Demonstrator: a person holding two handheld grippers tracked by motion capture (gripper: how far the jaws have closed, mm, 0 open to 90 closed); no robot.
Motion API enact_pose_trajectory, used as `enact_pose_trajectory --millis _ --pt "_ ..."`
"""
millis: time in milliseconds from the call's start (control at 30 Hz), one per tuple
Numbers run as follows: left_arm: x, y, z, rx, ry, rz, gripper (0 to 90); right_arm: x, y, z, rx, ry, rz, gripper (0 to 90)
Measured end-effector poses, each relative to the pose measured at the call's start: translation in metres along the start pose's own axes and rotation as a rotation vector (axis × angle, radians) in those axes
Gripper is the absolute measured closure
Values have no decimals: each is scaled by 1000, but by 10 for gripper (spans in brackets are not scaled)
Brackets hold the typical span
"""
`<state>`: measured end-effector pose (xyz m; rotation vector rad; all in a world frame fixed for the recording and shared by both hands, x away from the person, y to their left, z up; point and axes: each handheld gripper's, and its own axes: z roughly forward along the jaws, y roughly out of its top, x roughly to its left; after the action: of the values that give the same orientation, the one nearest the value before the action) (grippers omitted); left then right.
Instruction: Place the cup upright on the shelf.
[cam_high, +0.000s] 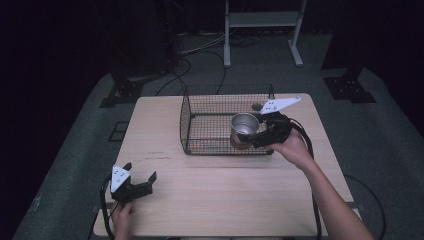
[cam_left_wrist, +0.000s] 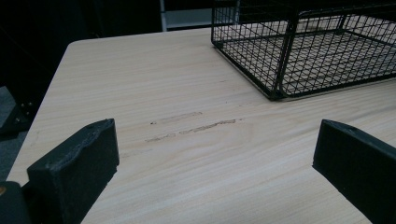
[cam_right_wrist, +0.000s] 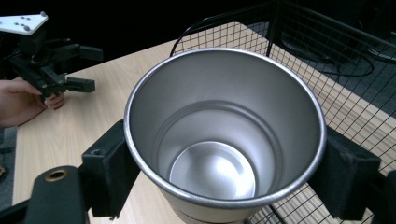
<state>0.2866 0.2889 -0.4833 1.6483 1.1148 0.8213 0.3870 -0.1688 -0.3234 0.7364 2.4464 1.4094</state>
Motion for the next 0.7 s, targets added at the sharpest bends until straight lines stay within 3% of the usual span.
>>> enact_pose_trajectory --millis 567,700 --pt "1 0 0 1 0 -4 0 -12 31 18 11 -24 -7 180" --pt "1 0 0 2 -1 0 0 -17 35 27 39 -34 -11 179"
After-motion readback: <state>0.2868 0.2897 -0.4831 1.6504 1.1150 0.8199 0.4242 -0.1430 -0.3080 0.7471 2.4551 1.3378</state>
